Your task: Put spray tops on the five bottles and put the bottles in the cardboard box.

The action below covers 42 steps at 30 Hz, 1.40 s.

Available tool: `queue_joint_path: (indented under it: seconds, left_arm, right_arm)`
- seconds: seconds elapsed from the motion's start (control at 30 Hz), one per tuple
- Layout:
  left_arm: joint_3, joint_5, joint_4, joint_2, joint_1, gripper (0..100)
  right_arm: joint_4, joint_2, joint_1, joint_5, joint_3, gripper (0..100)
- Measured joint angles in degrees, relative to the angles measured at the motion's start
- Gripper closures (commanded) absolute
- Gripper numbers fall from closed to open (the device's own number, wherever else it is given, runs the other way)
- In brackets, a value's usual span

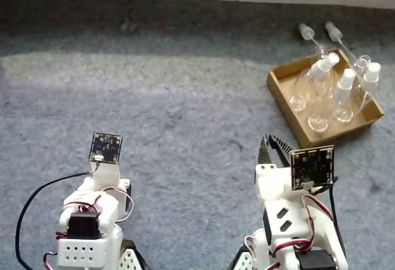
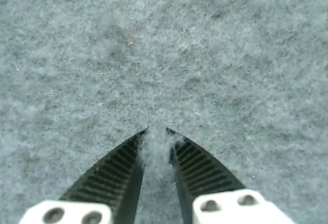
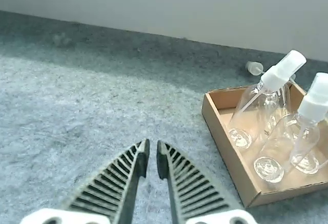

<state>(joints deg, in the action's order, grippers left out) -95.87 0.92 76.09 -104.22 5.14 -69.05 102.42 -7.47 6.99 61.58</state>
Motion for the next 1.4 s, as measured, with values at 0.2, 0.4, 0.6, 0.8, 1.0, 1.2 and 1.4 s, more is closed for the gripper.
queue_joint_path:
  seconds: [0.2,0.4,0.6,0.8,1.0,1.2,1.4]
  left_arm:
    - [0.0,0.0,0.0,0.0,0.0,99]
    - [0.0,0.0,0.0,0.0,0.0,99]
    - [0.0,0.0,0.0,0.0,0.0,99]
    - [0.0,0.0,0.0,0.0,0.0,99]
    - [0.0,0.0,0.0,0.0,0.0,99]
    - [0.0,0.0,0.0,0.0,0.0,99]
    - [0.0,0.0,0.0,0.0,0.0,99]
  right_arm:
    - [0.0,2.2,0.09,0.0,2.73,99.2]
    - [0.0,2.2,-0.09,0.0,2.81,99.3]
    - [0.0,2.29,8.79,0.0,3.96,99.3]
    - [5.8,2.29,10.29,0.0,14.95,99.2]
    - [13.8,2.29,10.29,0.0,28.66,99.1]
    - [15.74,2.2,10.29,0.0,33.93,99.1]
    - [15.74,2.2,10.02,0.0,33.93,99.1]
